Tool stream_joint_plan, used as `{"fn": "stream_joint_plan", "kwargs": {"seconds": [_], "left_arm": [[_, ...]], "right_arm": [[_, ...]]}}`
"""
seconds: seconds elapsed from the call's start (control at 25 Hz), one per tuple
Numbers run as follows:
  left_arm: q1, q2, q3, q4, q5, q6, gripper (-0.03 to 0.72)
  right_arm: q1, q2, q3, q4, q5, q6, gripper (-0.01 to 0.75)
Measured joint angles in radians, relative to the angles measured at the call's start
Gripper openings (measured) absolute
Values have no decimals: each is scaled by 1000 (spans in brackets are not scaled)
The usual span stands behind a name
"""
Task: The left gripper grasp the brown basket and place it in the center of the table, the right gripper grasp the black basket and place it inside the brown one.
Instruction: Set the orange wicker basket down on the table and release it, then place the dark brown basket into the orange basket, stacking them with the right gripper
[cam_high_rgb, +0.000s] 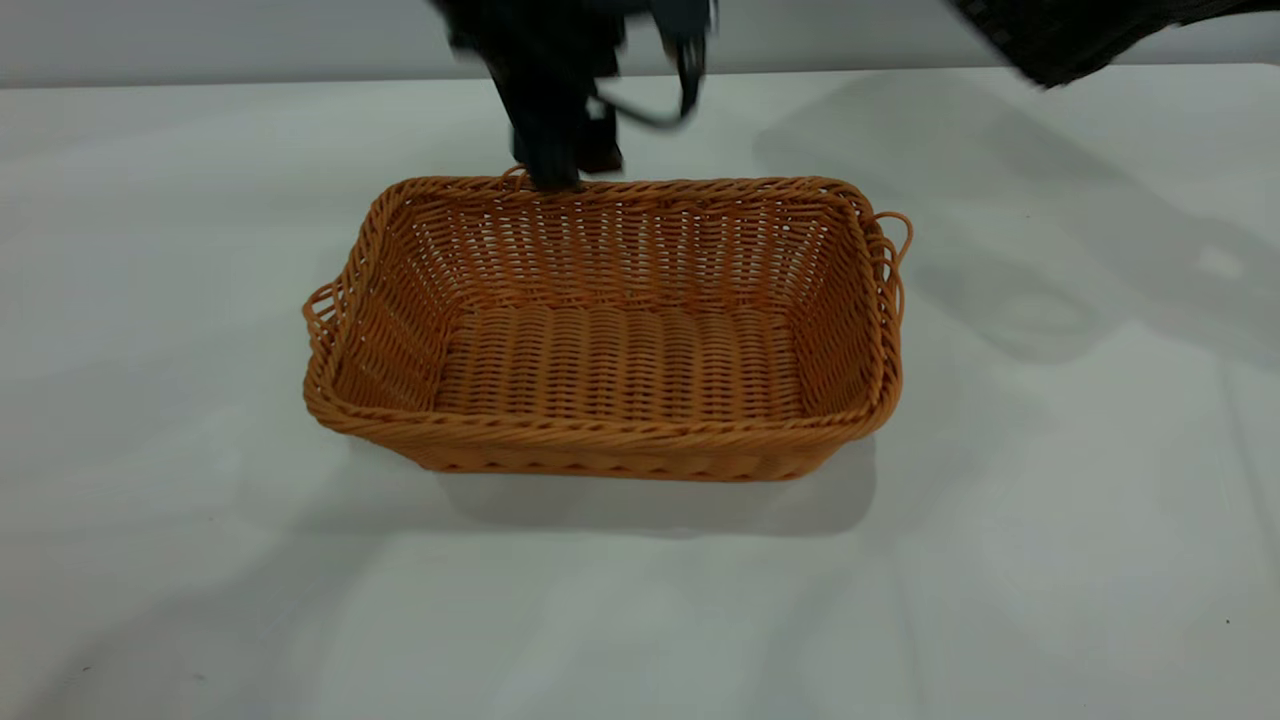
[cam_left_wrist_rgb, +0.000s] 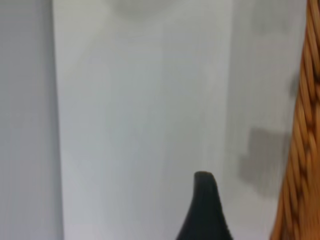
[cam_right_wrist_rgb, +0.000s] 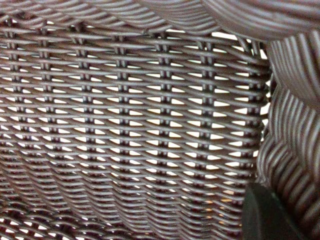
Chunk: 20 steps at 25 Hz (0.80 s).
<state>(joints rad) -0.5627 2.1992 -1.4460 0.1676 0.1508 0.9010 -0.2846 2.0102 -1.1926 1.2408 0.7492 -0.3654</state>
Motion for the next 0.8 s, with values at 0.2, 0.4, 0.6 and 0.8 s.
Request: {"fn": "stream_joint_plan", "kwargs": {"seconds": [0.2, 0.4, 0.6, 0.8], "left_arm": [[0, -209, 7, -1, 269, 0, 518], [0, -448, 8, -1, 423, -5, 518], [0, -642, 8, -1, 428, -81, 518], [0, -754, 8, -1, 421, -146, 518]], "right_arm": [[-23, 0, 0, -45, 42, -35, 85], [107, 0, 0, -179, 84, -40, 85], [337, 2, -20, -307, 81, -2, 85], [529, 69, -154, -498, 76, 171, 85]]}}
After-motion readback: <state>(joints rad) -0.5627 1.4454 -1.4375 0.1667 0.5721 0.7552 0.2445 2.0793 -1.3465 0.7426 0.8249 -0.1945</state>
